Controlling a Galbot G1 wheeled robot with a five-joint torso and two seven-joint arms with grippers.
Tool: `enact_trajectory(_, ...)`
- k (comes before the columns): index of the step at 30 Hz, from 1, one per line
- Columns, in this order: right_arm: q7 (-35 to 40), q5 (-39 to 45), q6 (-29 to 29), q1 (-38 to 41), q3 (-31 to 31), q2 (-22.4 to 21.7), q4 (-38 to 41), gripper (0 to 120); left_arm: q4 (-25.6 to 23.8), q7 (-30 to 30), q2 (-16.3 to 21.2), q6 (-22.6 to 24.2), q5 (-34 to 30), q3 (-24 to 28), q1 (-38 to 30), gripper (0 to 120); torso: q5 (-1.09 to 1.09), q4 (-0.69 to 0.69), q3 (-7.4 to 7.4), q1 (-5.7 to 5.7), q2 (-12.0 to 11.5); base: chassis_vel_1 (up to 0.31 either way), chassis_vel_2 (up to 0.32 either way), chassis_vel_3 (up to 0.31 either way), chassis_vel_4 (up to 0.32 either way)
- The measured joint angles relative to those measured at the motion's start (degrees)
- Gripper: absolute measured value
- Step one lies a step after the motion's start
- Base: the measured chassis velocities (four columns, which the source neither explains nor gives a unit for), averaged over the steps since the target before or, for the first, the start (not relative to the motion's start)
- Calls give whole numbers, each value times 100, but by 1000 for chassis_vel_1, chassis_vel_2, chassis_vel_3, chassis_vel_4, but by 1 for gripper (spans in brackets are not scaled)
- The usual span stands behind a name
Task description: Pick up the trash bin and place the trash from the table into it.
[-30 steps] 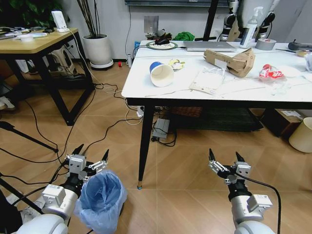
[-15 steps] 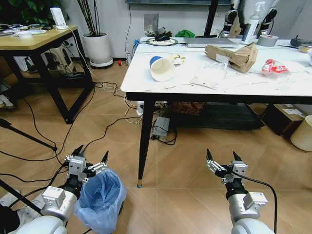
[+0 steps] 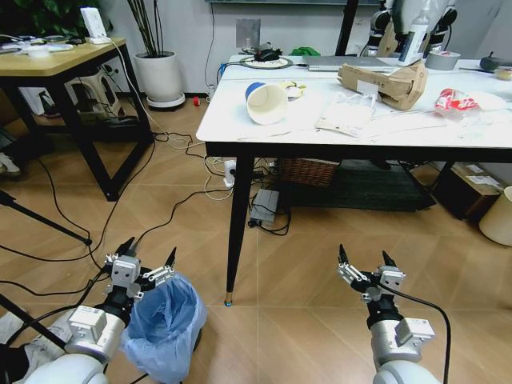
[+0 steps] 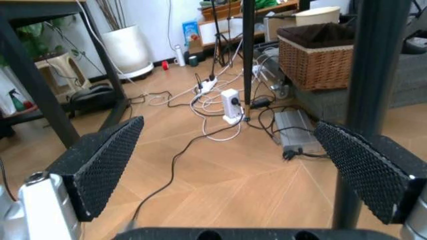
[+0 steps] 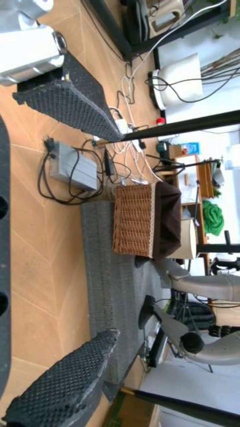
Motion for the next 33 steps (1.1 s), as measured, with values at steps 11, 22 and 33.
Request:
enact_trajectory(11, 43, -17, -15, 23, 1, 22, -134, 100, 811, -71, 212, 708, -449, -356, -171, 100, -1, 1, -91, -2, -91, 0, 0, 0, 0)
enact_trajectory(22, 50, 119, 52, 132, -5, 53, -437, 100, 1771, 143, 635, 2018, -576, -275, -689, 100, 1, 0, -73, 6, -66, 0, 0, 0, 0)
enact_trajectory(33, 33, 61, 330, 160, -129, 30, -956, 100, 2594, 327, 662, 2830, -832, 66, -1241, 100, 0, 0, -57, 10, -47, 0, 0, 0, 0)
